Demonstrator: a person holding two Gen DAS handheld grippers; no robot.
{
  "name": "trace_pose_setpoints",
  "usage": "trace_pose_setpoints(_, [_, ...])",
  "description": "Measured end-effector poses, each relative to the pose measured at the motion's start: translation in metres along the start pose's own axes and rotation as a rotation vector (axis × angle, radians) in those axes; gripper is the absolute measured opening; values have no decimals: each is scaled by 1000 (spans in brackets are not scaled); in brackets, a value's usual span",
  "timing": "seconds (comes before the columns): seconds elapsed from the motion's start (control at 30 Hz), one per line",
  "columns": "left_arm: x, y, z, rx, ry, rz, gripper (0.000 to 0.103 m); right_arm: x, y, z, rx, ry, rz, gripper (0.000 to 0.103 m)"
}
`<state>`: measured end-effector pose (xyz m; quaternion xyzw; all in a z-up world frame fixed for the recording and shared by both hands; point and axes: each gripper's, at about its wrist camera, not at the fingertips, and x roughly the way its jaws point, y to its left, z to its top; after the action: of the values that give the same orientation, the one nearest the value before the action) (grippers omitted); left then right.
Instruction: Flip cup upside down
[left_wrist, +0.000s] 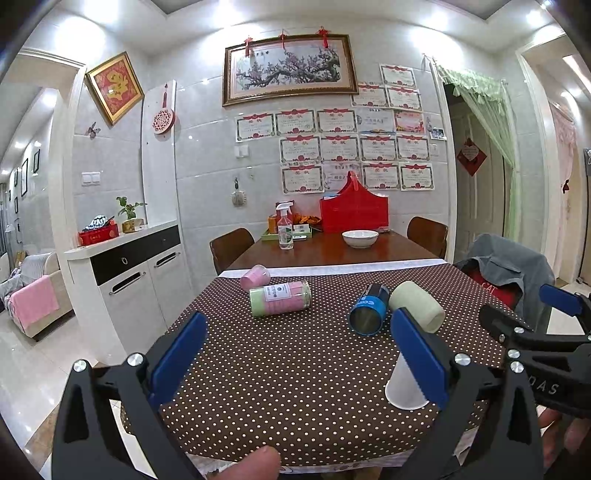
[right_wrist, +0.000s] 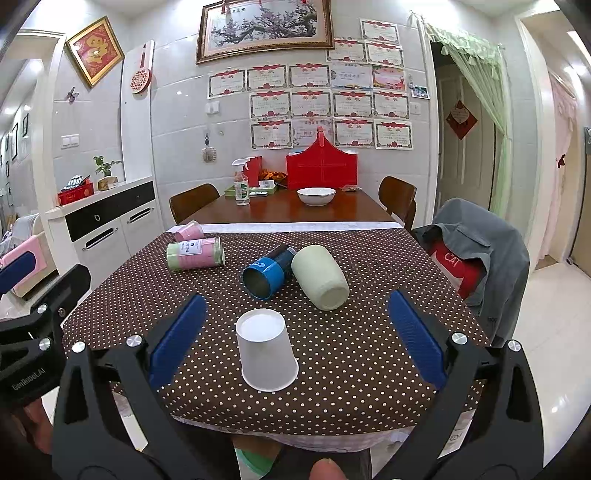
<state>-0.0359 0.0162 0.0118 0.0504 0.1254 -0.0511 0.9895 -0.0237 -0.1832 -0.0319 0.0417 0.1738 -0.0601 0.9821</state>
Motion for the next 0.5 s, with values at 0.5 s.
trace_pose_setpoints(0.5, [-1,3,1,-16,9,-16,98,1,4,0,-1,-2,-3,97])
